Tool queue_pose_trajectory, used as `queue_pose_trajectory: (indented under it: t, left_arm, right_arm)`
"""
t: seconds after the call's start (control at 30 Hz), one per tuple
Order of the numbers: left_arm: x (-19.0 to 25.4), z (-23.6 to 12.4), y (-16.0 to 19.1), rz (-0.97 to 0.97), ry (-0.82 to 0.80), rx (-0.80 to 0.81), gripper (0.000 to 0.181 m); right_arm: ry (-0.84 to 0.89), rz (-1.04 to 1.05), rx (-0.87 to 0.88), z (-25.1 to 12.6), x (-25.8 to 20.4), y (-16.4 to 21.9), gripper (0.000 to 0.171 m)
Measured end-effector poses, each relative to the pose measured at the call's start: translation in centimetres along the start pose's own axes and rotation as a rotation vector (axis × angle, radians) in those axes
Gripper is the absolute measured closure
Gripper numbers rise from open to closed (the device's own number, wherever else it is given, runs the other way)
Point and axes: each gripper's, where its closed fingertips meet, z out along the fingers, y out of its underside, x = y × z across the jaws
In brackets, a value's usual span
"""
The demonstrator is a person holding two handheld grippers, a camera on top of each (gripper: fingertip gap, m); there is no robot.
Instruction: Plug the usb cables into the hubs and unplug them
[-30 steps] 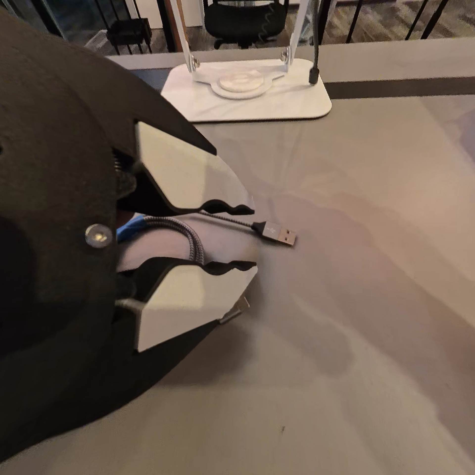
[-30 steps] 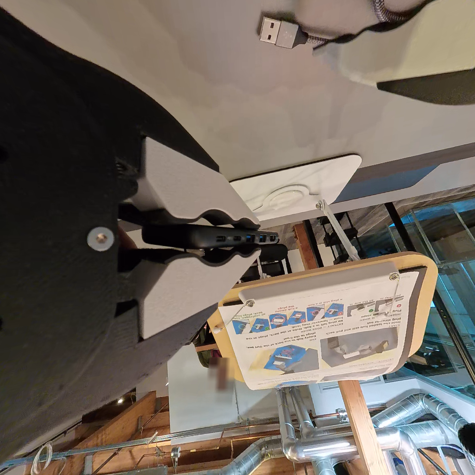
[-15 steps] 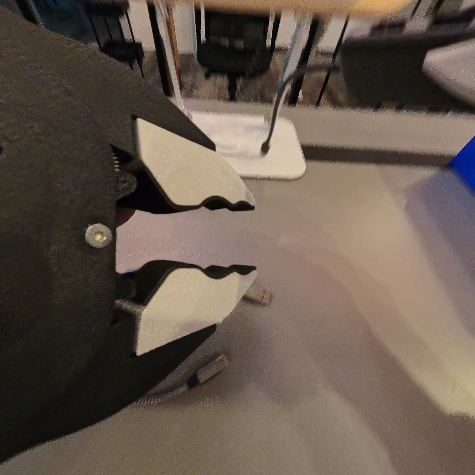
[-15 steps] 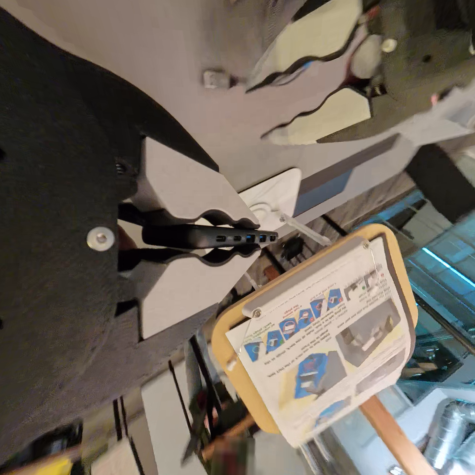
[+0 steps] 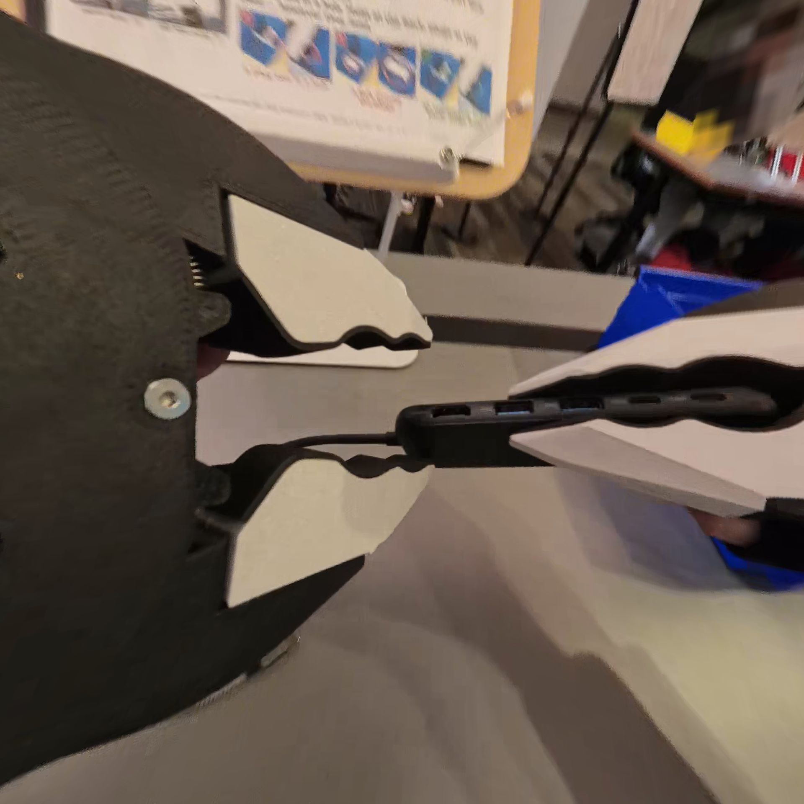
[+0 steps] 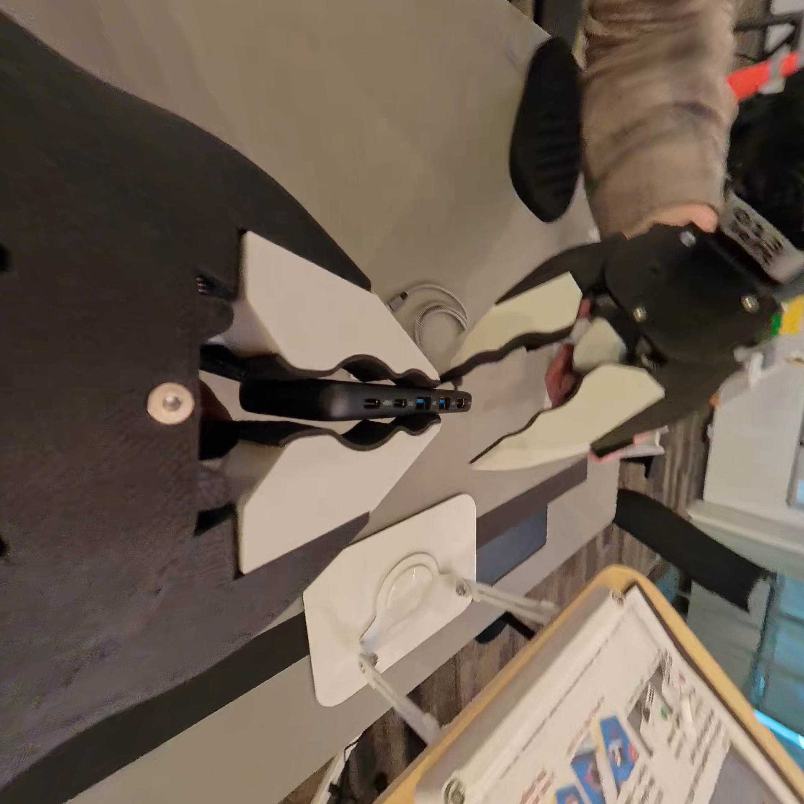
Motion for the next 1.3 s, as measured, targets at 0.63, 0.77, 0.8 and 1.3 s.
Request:
queue_pose_trajectory:
  t: [0.63,0.77,0.8,1.3]
  left_arm:
    - [-8.9,-2.4,-3.5,-0.792,-0.032,0.405,0.169]
    - [-10.5,-3.9,-5.9,-0.999,0.023,0.573,0.169]
    - [-10.4,-4.0,-6.5,-1.034,0.033,0.604,0.169]
    - [-6.4,-2.5,-10.3,-1.175,0.010,0.666,0.164]
  right_arm:
    - [0.934,-0.777,-0.189,-4.7,6.8,-6.3,0.117]
    - [1.092,-0.943,-0.251,-2.7,6.5,-6.7,0.114]
    - [1.146,-0.987,-0.267,-2.6,6.6,-6.8,0.111]
    - [1.298,-1.018,-0.206,-4.9,6.6,-7.8,0.142]
